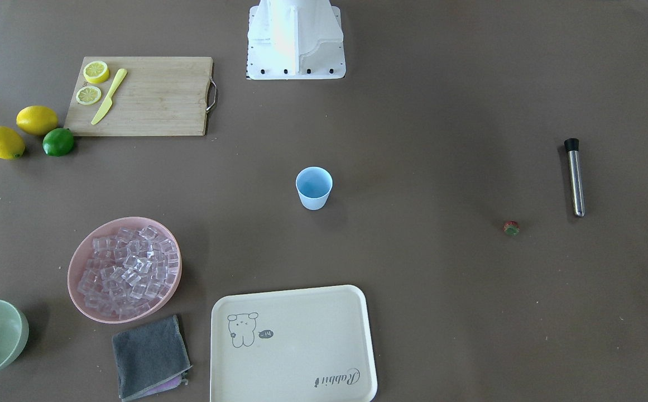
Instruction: Mash ice and strawberries in cup
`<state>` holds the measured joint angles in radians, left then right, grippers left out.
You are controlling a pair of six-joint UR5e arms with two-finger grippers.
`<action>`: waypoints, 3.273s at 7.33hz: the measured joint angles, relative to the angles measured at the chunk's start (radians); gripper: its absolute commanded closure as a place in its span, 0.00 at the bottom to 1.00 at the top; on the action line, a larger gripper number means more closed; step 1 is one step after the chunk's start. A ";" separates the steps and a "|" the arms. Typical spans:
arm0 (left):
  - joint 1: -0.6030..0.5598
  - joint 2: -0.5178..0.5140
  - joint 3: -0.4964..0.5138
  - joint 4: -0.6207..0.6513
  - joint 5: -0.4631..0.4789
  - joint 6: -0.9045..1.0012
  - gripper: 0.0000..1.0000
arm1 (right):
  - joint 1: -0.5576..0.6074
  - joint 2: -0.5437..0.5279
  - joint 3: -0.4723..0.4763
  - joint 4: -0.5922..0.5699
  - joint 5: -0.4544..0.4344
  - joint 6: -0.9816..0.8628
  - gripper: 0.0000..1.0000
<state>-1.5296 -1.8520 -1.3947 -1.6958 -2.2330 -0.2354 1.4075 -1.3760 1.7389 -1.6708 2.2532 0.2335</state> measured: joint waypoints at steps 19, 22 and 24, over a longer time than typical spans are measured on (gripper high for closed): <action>0.024 -0.003 -0.064 -0.135 -0.010 0.013 0.02 | -0.508 0.280 0.063 0.034 -0.304 0.730 0.00; 0.034 -0.003 -0.065 -0.138 -0.010 0.012 0.02 | -0.524 0.291 -0.054 0.156 -0.350 0.850 0.00; 0.050 -0.003 -0.064 -0.138 -0.010 0.012 0.02 | -0.527 0.305 -0.170 0.302 -0.370 0.899 0.00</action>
<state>-1.4793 -1.8551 -1.4586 -1.8338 -2.2427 -0.2238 0.8809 -1.0713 1.5689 -1.3688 1.8833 1.1321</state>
